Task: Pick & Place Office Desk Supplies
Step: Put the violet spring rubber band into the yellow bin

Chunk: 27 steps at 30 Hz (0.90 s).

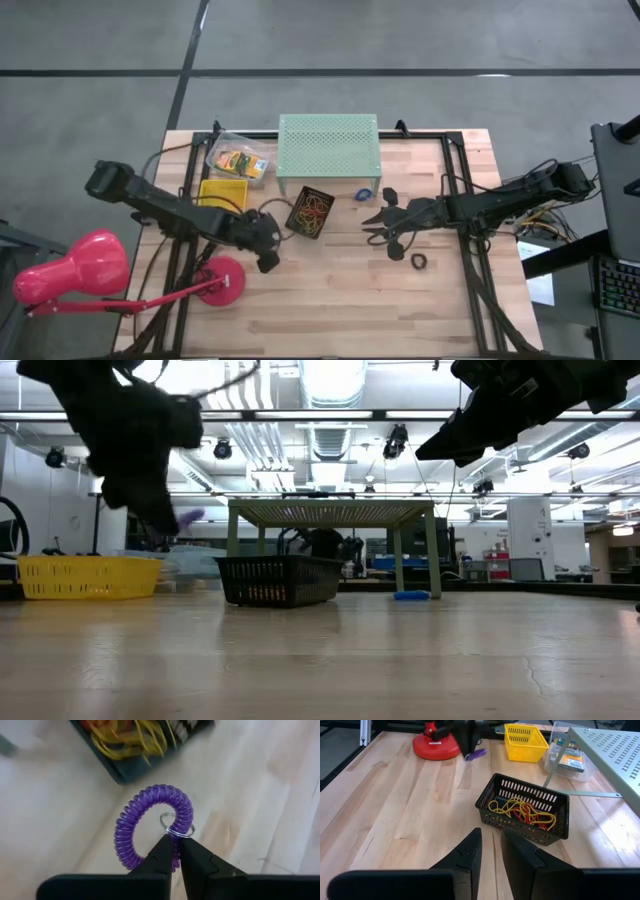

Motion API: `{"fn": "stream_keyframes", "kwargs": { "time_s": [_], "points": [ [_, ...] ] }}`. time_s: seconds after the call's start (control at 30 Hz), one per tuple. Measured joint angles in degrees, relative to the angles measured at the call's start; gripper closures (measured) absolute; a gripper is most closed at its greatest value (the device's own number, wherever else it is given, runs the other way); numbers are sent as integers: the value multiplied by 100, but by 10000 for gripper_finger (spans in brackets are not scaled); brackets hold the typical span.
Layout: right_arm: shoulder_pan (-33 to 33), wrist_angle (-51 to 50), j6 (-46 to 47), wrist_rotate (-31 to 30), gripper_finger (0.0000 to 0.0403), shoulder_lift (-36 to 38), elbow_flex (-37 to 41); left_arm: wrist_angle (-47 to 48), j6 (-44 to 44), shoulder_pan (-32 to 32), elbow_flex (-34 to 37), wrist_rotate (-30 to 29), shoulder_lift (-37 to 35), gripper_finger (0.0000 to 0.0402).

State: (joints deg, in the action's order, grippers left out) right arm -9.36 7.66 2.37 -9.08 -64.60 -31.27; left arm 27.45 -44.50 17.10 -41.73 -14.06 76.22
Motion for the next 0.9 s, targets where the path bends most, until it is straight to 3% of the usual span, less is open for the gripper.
{"fn": "stream_keyframes", "kwargs": {
  "time_s": [0.37, 0.5, 0.67, 0.9],
  "points": [
    [1, -4, 0, 1, 319, 0, -2, 74, -781, 2, 89, -1074, -1503, 374],
    [-1, -6, 0, 2, 316, 0, -2, 345, -1517, -16, 168, -1744, -1786, 374],
    [1, -9, 0, 0, 322, 0, -2, 1297, -2498, -156, 177, -2024, -2027, 374],
    [1, -13, 0, 0, 334, 0, -2, 1706, -2470, -669, 178, -2798, -2137, 373]
  ]
}}
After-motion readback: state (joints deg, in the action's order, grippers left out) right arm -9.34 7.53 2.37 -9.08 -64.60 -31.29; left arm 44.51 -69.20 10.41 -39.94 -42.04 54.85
